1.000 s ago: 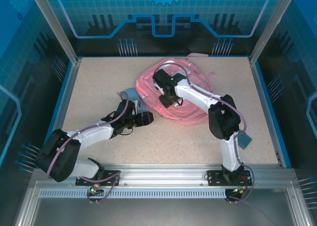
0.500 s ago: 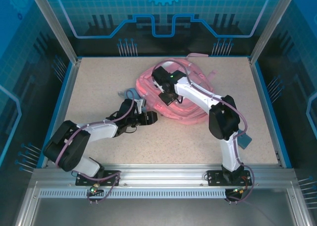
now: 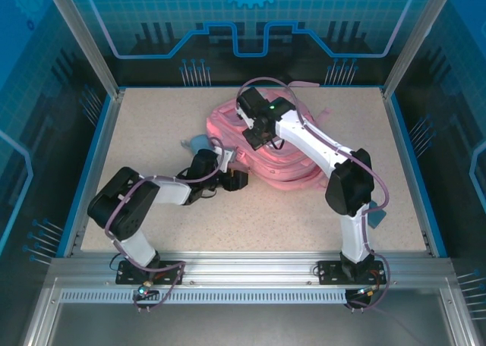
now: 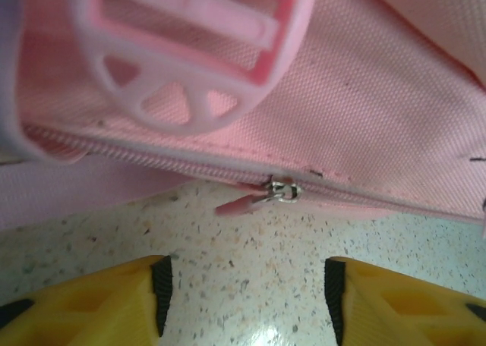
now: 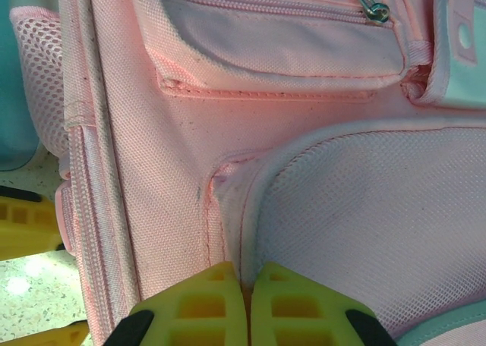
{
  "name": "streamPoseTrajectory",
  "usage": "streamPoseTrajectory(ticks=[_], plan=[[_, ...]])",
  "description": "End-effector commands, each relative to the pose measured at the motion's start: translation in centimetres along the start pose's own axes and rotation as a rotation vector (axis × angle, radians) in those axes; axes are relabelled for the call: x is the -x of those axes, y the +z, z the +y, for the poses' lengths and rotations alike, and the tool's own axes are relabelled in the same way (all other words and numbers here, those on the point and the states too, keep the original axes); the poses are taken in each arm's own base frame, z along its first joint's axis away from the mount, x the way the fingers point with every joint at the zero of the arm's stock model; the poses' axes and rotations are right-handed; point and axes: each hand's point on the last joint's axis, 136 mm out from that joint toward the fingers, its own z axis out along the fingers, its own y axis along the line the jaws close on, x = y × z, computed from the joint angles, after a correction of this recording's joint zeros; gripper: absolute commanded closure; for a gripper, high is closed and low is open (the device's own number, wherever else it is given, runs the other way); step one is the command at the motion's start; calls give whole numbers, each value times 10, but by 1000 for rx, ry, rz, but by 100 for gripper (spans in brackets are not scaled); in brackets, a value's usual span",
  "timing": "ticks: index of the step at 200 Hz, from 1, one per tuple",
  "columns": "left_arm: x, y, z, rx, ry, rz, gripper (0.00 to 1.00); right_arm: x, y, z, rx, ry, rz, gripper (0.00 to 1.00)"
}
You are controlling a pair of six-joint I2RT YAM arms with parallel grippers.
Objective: Pack books, pencil case, and school supplies into a backpack
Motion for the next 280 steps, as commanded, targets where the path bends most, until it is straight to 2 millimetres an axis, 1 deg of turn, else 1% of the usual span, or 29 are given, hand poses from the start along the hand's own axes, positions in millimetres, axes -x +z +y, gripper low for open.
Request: streamPoseTrajectory(ticks=[1, 9, 27, 54, 80, 109, 124, 161, 177, 192, 216, 221, 228, 240, 246, 253, 264, 273, 280], plan=[[12, 12, -13, -82, 93, -35, 50, 28, -37, -2, 46, 48, -127, 100], [13, 15, -16, -98, 98, -39, 52, 28, -38, -2, 50, 51, -128, 100], [12, 21, -18, -114, 108, -41, 53, 28, -38, -4, 53, 58, -127, 100], [13, 27, -22, -140, 121, -46, 59, 27, -39, -5, 56, 65, -129, 100], [12, 27, -21, -126, 144, -58, 76, 25, -36, -7, 49, 73, -120, 100], [10, 17, -17, -94, 164, -91, 94, 23, -30, -10, 32, 85, -108, 100], [7, 11, -17, -86, 167, -99, 100, 23, -27, -12, 17, 94, -102, 100], [-1, -1, -19, -81, 163, -106, 100, 25, -20, -18, 7, 125, -95, 100], [-5, -4, -23, -84, 167, -96, 100, 27, -19, -15, 21, 131, -95, 100], [-10, -5, -31, -94, 180, -80, 100, 29, -15, -9, 55, 134, -92, 100], [-17, -1, -46, -105, 201, -61, 100, 32, -10, 8, 146, 142, -92, 100], [-17, 0, -46, -91, 204, -62, 100, 33, -10, 11, 160, 145, -94, 100], [-16, 1, -40, -54, 194, -70, 100, 34, -10, 12, 167, 149, -94, 100], [-14, 1, -27, 4, 177, -95, 93, 33, -12, 11, 166, 151, -95, 100], [-12, 0, -22, 21, 171, -105, 88, 33, -13, 11, 165, 151, -95, 100], [-10, -1, -18, 34, 164, -115, 81, 33, -15, 10, 161, 148, -97, 100], [-7, -3, -13, 45, 162, -125, 73, 32, -19, 8, 158, 146, -100, 100], [-4, -4, -8, 56, 158, -132, 65, 32, -23, 6, 157, 147, -103, 100], [-1, -5, -5, 62, 158, -136, 61, 32, -26, 6, 157, 146, -108, 100]])
